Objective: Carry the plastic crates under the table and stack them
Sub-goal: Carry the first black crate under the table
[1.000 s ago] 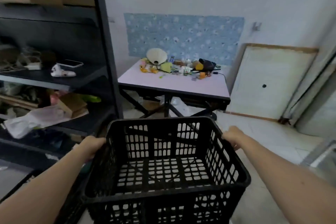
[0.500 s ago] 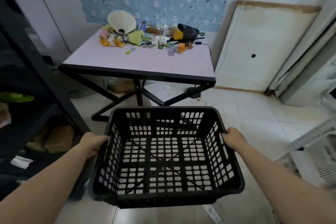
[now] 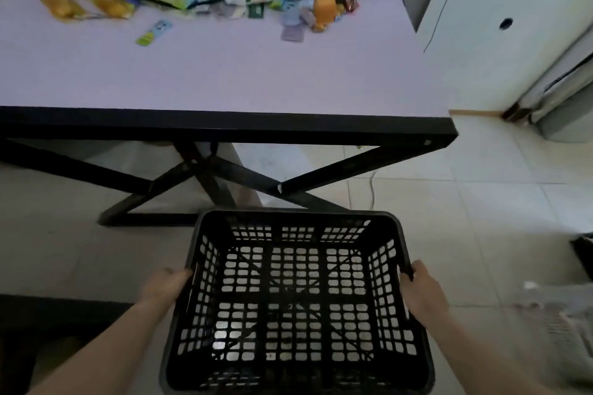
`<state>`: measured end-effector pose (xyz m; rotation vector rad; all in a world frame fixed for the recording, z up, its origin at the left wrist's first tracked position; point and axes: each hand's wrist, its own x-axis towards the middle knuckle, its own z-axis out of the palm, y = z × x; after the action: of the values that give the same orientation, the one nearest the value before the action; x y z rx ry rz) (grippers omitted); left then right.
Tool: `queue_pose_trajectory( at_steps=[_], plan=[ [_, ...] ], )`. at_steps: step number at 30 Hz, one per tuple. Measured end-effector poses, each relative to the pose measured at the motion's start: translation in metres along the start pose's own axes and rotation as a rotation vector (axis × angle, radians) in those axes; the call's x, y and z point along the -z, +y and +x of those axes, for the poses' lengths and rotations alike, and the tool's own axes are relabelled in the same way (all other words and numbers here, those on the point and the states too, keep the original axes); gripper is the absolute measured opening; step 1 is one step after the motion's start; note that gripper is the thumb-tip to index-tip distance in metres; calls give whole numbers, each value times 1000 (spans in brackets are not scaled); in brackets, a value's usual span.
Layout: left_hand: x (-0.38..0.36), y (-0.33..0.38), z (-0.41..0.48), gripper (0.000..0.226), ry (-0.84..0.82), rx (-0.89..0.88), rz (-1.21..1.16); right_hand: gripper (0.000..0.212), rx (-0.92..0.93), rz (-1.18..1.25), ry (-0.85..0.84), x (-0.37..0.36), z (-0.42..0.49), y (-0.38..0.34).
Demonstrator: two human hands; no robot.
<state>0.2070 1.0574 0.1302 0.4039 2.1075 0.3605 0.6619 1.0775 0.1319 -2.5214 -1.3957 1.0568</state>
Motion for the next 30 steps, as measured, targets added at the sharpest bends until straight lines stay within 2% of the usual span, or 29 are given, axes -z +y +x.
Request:
queue_pose_trajectory(
  at_steps=[2, 4, 9, 12, 14, 17, 19, 22, 25, 28, 30],
  plan=[
    [-29, 11, 67, 18, -56, 22, -10, 15, -29, -1, -24, -36, 52, -1],
    [-57, 15, 129, 19, -76, 25, -7, 21, -72, 11, -25, -70, 100, -2],
    [-125, 10, 230, 17, 20, 30, -29, 51, -183, 48, -83, -154, 199, 3],
    [-150, -10, 270, 21, 69, 69, 47, 54, -186, 57, -125, -193, 235, 6],
    [-160, -18, 277, 25, 79, 33, 131, 52, -200, 66, -149, -213, 250, 6],
    [-172, -26, 284, 43, 83, -29, 150, 49, -206, 52, -131, -238, 260, 7],
    [-174, -28, 289, 36, 61, -45, 155, 46, -175, 26, -99, -248, 257, 6],
    [-172, -22, 287, 29, -2, -50, 170, 48, -169, -50, -140, -248, 251, 2],
    [-166, -11, 279, 49, -104, -16, 225, 58, -203, -86, -191, -235, 242, -17],
    [-162, 17, 252, 34, -153, -154, 351, 69, -9, -157, -214, -216, 226, -61],
    [-156, 43, 225, 30, -182, -278, 384, 73, 182, -206, -337, -201, 204, -105]
  ],
)
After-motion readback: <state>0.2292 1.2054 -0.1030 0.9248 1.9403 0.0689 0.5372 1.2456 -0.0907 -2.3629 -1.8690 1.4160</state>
